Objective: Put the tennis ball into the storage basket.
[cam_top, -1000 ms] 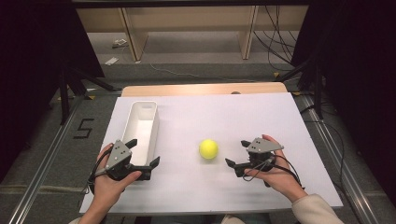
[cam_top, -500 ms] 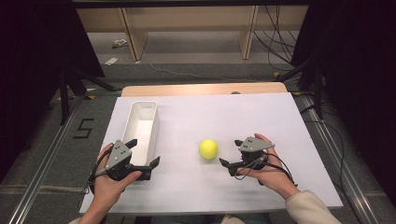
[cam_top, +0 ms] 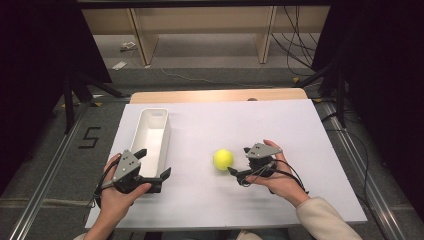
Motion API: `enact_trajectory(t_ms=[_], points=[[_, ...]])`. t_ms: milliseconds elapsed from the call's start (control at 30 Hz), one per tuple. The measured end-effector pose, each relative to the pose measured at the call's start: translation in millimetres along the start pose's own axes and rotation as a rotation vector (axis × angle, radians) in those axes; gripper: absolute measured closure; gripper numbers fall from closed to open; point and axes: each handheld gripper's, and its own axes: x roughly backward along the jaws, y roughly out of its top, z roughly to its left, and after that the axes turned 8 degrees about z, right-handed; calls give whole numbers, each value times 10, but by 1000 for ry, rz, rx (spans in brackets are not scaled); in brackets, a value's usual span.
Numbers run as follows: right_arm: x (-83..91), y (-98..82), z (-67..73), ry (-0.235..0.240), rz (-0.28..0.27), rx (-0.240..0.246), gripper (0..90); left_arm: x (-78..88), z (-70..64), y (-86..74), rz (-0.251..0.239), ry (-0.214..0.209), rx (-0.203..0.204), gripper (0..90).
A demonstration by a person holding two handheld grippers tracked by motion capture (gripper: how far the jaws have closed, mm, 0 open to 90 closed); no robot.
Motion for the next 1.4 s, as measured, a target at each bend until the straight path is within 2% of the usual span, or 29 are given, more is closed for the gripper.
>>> enact_trajectory(t_ms=[333, 967, 1100, 1400], points=[[-165, 82, 16, 9, 20, 19, 124, 2, 3, 2, -2, 0, 1, 0], [-422, 151, 10, 33, 64, 19, 108, 2, 7, -1, 0, -2, 1, 0], [-464, 167, 37, 53, 70, 29, 52, 1, 9, -1, 1, -2, -2, 0], [-526, 173, 23, 60, 90, 33, 39, 5, 9, 1, 0, -1, 0, 0]])
